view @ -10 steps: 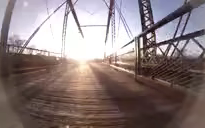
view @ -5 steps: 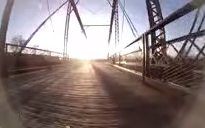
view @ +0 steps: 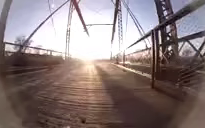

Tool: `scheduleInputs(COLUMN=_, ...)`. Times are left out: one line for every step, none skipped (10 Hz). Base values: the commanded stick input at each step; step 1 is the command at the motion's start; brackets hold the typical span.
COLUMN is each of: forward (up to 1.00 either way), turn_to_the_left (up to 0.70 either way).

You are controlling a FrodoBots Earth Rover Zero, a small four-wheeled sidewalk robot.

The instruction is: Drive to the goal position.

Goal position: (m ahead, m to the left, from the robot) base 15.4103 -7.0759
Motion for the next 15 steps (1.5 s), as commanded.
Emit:
scheduleInputs(forward=0.70, turn_to_the_left=0.14)
scheduleInputs(forward=0.70, turn_to_the_left=0.14)
scheduleInputs(forward=0.70, turn_to_the_left=0.14)
scheduleInputs(forward=0.70, turn_to_the_left=0.00)
scheduleInputs(forward=0.70, turn_to_the_left=0.05)
scheduleInputs(forward=0.70, turn_to_the_left=0.11)
scheduleInputs(forward=0.70, turn_to_the_left=0.12)
scheduleInputs(forward=0.70, turn_to_the_left=0.12)
scheduleInputs(forward=0.70, turn_to_the_left=0.12)
scheduleInputs(forward=0.70, turn_to_the_left=0.12)
scheduleInputs(forward=0.70, turn_to_the_left=0.12)
scheduleInputs(forward=0.70, turn_to_the_left=0.12)
scheduleInputs(forward=0.70, turn_to_the_left=0.12)
scheduleInputs(forward=0.70, turn_to_the_left=0.04)
scheduleInputs(forward=0.70, turn_to_the_left=-0.11)
